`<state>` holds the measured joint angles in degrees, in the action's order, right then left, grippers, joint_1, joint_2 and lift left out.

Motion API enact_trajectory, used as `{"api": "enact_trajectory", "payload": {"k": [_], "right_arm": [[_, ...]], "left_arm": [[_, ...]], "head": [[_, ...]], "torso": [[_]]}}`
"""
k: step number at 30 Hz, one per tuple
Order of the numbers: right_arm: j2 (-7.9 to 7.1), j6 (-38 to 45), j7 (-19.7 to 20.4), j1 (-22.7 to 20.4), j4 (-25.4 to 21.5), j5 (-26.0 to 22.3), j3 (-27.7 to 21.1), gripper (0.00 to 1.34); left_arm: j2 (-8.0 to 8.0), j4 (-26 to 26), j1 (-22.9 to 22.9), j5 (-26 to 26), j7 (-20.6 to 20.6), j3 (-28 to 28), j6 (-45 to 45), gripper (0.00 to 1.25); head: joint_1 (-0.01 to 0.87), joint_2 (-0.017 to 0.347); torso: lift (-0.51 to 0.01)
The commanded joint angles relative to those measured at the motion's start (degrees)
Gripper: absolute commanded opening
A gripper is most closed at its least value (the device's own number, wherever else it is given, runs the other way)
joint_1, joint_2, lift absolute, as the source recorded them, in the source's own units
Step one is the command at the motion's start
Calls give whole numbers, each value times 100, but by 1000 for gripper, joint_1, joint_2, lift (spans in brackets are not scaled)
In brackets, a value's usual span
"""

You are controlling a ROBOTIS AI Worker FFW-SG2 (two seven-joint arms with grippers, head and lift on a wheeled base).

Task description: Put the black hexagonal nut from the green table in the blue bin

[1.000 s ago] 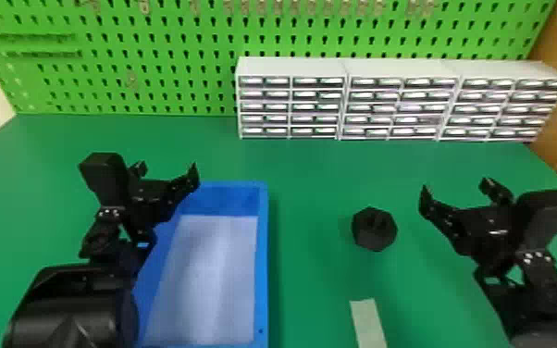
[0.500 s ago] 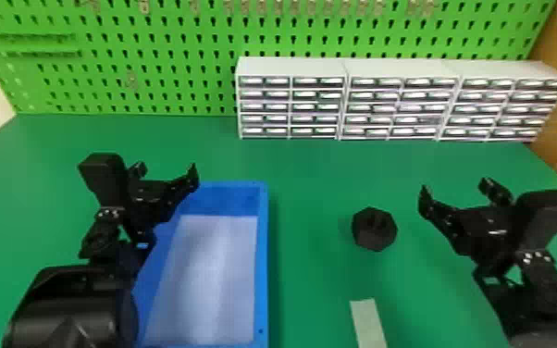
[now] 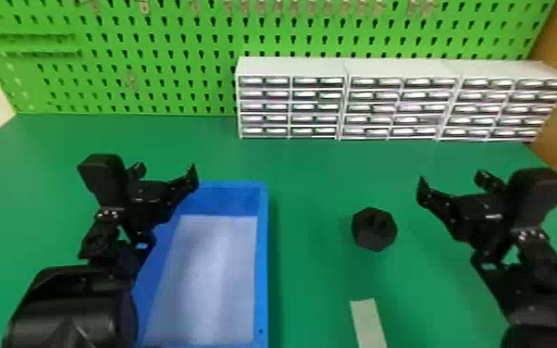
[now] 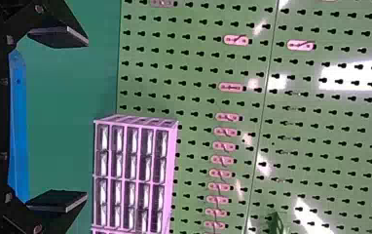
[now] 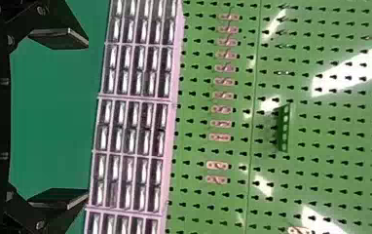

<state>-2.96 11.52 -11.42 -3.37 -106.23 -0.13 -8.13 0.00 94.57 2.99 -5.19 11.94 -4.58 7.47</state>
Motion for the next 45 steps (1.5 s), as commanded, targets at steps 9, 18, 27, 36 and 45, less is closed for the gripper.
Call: {"api": "enact_trajectory", "payload": {"k": [9,18,27,36,45], "right_arm": [[-64,1493,0,724,-12,31,57,1129],[-223,2478,0,1067,-3,-66,39,1126],[-372,3357,0,1489,14,-162,57,1129],[-486,3910,0,1902,216,-488,-31,1131],[-565,4376,0,2429,647,-848,83,1126]], "left_arm": [[15,0,0,18,1,9,0,1077],[15,0,-17,18,1,9,0,1077],[15,0,0,35,-8,27,0,1077],[15,0,-9,35,-8,18,0,1077],[15,0,-17,35,-8,18,0,1077]], "head": [[686,51],[686,51],[686,51],[686,51],[686,51]], "torso": [[-97],[-97],[-97],[-97],[-97]]}}
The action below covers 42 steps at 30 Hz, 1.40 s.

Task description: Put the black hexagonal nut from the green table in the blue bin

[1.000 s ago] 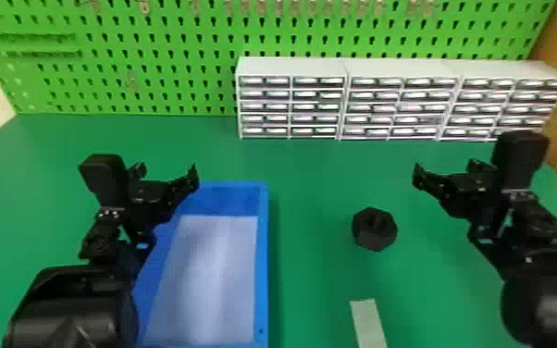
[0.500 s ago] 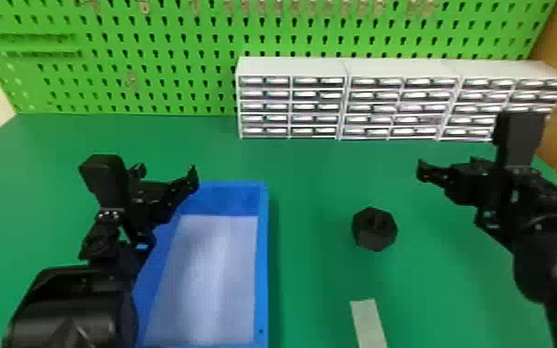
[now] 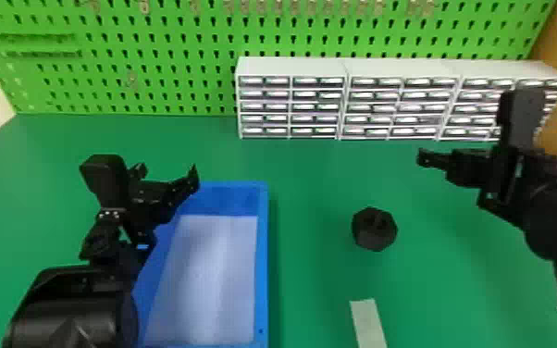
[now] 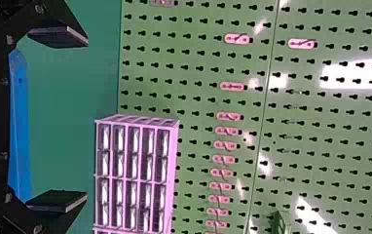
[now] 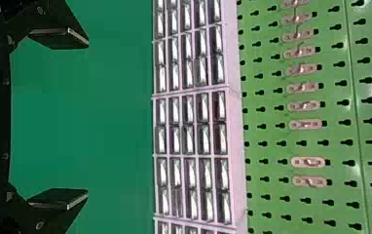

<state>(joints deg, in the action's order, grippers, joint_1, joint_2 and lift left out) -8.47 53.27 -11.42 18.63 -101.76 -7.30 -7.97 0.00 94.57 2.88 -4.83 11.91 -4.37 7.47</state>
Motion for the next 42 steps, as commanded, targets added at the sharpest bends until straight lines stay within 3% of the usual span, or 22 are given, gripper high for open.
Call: {"api": "enact_trajectory", "payload": {"k": [1,10,19,27,42], "right_arm": [[-24,245,0,291,262,-175,76,1126],[-76,728,0,801,842,-509,217,1126],[-41,1141,0,1187,1272,-535,287,1126],[-67,1361,0,1600,2019,-535,524,1126],[-32,1721,0,1943,2731,-439,788,1126]], "left_arm": [[15,0,-6,0,-4,-2,0,1077],[15,0,-6,8,5,7,0,1077],[15,0,-6,8,-4,7,0,1077],[15,0,-6,17,-4,15,0,1077],[15,0,-6,26,-4,15,0,1077]], "head": [[686,51],[686,51],[686,51],[686,51],[686,51]], "torso": [[-97],[-97],[-97],[-97],[-97]]}}
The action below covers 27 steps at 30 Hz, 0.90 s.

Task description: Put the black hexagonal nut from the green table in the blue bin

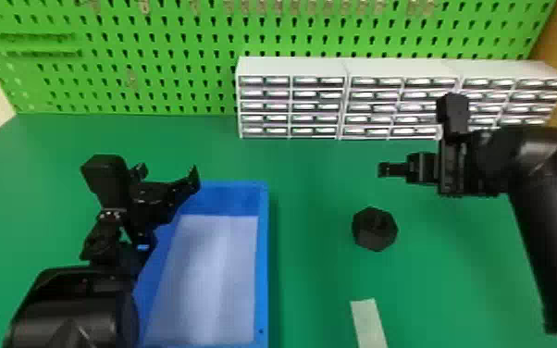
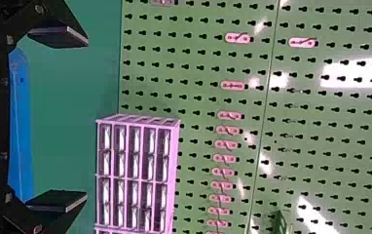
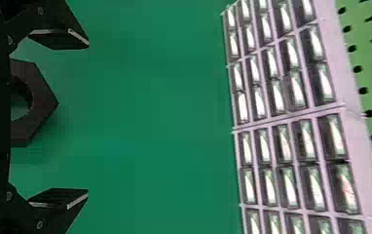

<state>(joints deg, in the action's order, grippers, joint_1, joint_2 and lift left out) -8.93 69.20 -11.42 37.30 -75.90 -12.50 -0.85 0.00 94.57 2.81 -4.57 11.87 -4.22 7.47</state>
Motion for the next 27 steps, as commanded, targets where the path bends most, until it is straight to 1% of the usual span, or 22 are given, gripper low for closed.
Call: {"api": "enact_trajectory", "payload": {"k": [1,5,8,14,22,27], "right_arm": [[23,173,0,93,180,107,85,1124],[75,384,0,190,356,353,94,1124],[119,498,0,234,479,450,67,1126],[146,718,0,357,778,626,94,1124],[119,700,0,427,1235,503,111,1124],[58,612,0,471,1446,371,234,1124]], "left_arm": [[15,0,0,0,0,9,0,1077],[15,0,0,9,0,0,0,1077],[15,0,0,9,0,0,0,1077],[15,0,0,18,0,0,0,1077],[15,0,9,27,0,0,0,1077],[15,0,18,27,0,0,0,1077]], "head": [[686,51],[686,51],[686,51],[686,51],[686,51],[686,51]], "torso": [[-97],[-97],[-97],[-97],[-97],[-97]]}}
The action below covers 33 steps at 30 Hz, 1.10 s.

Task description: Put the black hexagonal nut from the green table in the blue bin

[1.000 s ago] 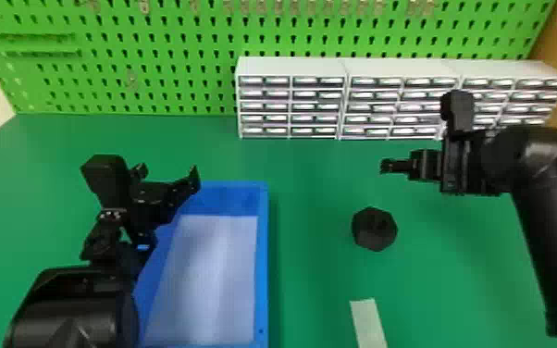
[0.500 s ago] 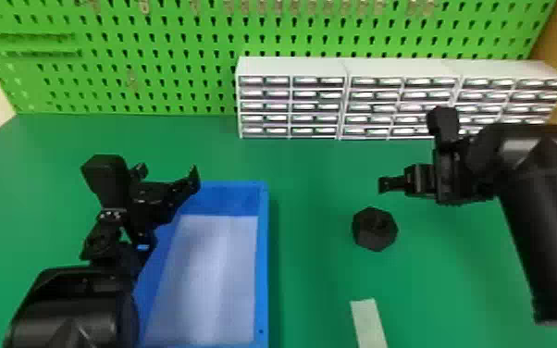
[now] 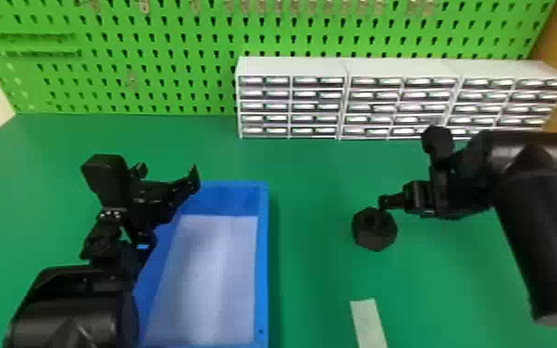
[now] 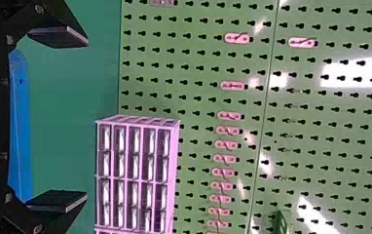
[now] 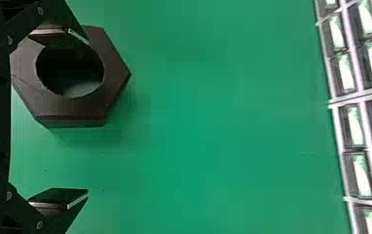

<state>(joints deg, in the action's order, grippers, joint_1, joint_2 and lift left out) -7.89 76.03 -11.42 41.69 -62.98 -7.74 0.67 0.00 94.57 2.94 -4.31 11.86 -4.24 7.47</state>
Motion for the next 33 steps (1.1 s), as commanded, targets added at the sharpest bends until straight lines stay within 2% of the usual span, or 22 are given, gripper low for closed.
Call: {"api": "enact_trajectory", "payload": {"k": [1,15,33], "right_arm": [[-46,-97,0,41,181,-114,83,1124],[-28,-475,0,181,796,-96,100,1124],[-19,-827,0,138,1121,-96,-23,1124]], "left_arm": [[15,0,5,1,0,2,0,1077],[15,-9,22,27,0,19,0,1077],[15,-26,40,18,0,37,0,1077]], "head": [[686,51],[686,51],[686,51]], "torso": [[-97],[-97],[-97]]}}
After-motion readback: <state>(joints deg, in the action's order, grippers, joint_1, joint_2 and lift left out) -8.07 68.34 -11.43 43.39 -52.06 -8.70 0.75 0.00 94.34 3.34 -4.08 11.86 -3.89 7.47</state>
